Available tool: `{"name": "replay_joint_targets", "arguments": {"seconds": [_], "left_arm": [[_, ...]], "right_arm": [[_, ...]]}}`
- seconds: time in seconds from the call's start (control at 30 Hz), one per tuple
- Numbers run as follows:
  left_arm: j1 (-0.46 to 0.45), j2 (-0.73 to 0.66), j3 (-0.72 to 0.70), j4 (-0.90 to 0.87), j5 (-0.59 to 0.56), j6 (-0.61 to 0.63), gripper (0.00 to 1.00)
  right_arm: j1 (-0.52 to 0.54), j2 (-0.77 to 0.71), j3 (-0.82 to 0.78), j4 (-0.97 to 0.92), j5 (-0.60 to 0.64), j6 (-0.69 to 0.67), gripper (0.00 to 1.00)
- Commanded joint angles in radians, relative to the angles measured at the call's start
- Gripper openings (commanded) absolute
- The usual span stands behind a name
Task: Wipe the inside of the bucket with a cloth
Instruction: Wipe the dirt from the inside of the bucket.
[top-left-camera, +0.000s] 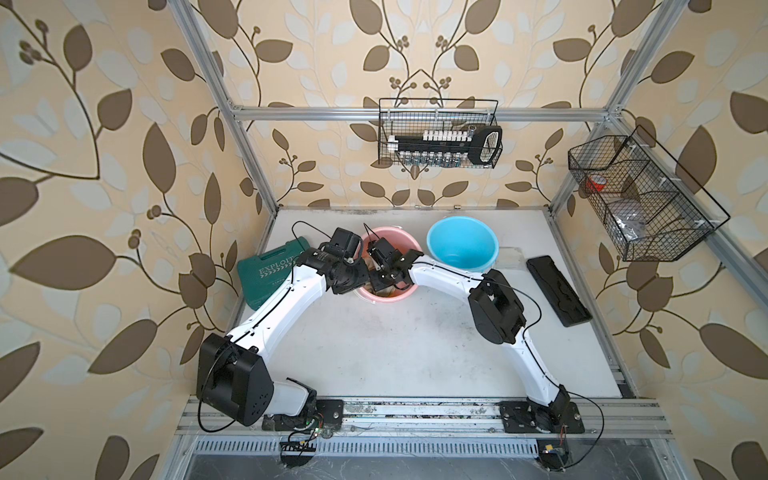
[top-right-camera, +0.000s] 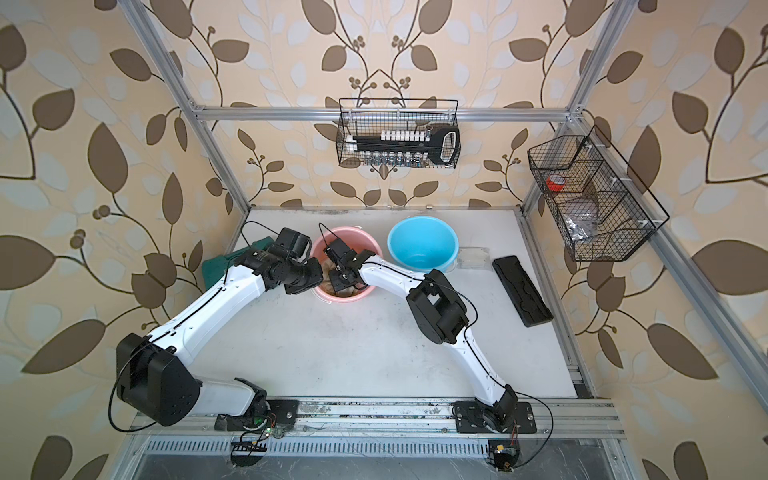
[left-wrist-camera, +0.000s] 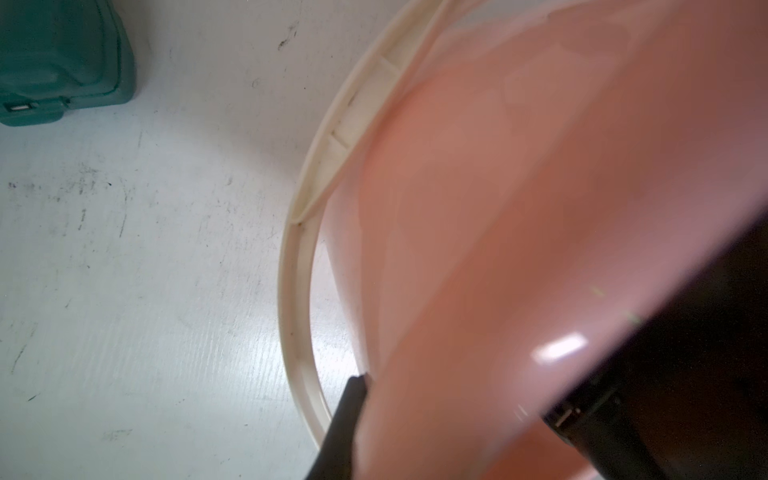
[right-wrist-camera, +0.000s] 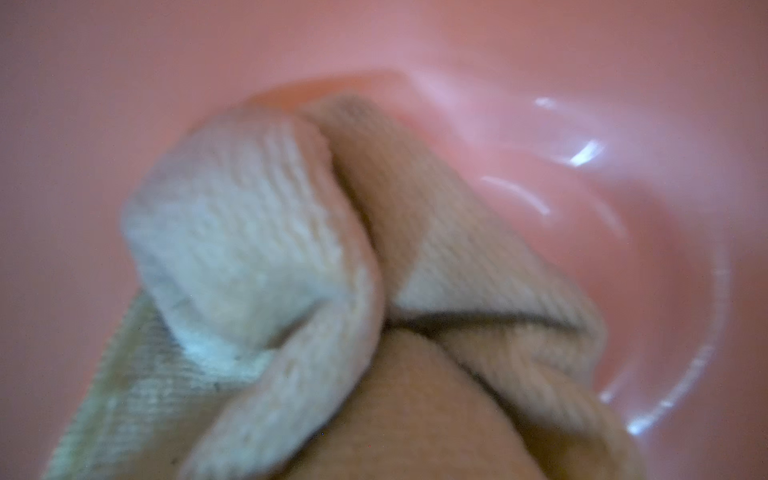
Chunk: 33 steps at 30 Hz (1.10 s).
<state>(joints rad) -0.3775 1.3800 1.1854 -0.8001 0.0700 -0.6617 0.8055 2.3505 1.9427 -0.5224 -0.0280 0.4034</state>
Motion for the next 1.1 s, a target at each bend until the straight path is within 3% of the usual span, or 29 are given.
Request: {"name": "replay_joint_targets", "arguments": {"seconds": [0.0, 0.3, 0.5, 0.77, 1.07], "left_arm": [[-0.052, 0.002, -0.035, -0.209, 0.225, 0.134, 0.0], [-0.026, 0.054, 0.028, -0.219, 0.112, 0.169, 0.0], [-0.019, 0.085, 0.072, -0.234, 0.031, 0.188, 0.0], [0.025, 0.07, 0.07, -0.235, 0.092, 0.21, 0.0], [0.031, 0.026, 0.034, -0.247, 0.139, 0.232, 0.0]], "right_arm": [[-0.011, 0.038, 0.005, 0.158, -0.29, 0.049, 0.0], [-0.015, -0.053, -0.074, 0.184, -0.619, 0.081, 0.0], [-0.028, -0.16, -0.184, 0.336, -0.723, 0.182, 0.0], [-0.042, -0.255, -0.26, 0.52, -0.6, 0.286, 0.0], [-0.042, -0.314, -0.366, 0.742, -0.31, 0.424, 0.0]]}}
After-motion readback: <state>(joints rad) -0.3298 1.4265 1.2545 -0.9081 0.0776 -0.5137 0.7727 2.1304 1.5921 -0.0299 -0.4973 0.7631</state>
